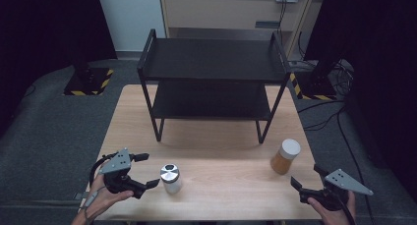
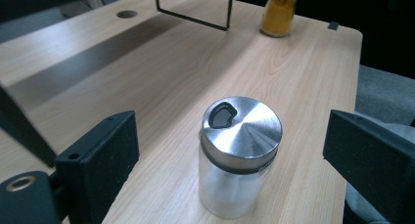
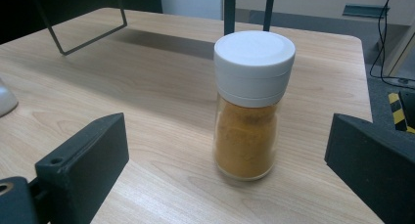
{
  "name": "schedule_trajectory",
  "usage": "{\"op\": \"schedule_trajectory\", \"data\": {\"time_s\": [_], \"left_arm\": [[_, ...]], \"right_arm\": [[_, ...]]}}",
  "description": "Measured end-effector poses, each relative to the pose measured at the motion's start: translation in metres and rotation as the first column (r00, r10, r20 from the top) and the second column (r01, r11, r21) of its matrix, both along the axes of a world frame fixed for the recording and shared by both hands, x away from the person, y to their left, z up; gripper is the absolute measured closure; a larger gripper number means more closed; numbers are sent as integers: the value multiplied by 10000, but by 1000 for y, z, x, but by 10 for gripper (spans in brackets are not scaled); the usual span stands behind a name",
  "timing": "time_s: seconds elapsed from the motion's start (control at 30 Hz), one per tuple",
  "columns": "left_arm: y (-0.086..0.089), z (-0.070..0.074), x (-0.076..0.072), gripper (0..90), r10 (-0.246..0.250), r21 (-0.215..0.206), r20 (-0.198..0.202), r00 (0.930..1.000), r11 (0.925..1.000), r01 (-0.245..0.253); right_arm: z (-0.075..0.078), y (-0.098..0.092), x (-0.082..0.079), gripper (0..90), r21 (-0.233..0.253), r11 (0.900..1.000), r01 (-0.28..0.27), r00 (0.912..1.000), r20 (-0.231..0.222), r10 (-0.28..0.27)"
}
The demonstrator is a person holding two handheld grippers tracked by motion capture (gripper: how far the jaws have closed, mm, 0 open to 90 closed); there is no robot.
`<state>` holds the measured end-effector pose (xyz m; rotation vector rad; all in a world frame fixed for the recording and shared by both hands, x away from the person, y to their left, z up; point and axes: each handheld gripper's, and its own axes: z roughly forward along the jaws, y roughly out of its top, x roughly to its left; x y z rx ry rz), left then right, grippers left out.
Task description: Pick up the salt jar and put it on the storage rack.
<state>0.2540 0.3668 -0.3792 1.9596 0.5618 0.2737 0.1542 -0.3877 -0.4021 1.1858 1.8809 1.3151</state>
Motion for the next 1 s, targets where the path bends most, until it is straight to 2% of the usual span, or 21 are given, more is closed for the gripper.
{"op": "schedule_trajectory", "data": {"time_s": [0.07,0.2,0.37,0.57,0.7,0.83,0.9,1.0], "left_arm": [[-6,-3,7,60,-232,203,-55,9997,9995,233],[-11,-9,14,65,-396,213,-205,9990,9990,400],[-20,-12,22,82,-640,465,-291,9975,9968,654],[-33,-17,28,96,-723,599,-279,9970,9955,739],[-39,-18,31,116,-837,885,-383,9958,9923,868],[-39,-21,33,213,-975,852,-387,9945,9913,1005],[-41,-22,33,253,-1022,1016,-333,9942,9893,1051],[-42,-24,32,309,-1017,1002,-273,9944,9895,1040]], "right_arm": [[0,0,0,30,5,10000,-6,10000,-24,6],[0,1,0,30,-16,10000,12,10000,-26,-12],[0,1,0,30,3,10000,39,10000,-40,-39],[0,1,0,30,-13,10000,26,10000,-22,-26],[0,1,-1,31,14,10000,43,10000,-19,-43],[0,1,0,30,6,10000,36,10000,-31,-36],[0,1,0,31,-14,10000,30,10000,-4,-30],[0,1,0,31,2,10000,35,10000,-9,-35]]}}
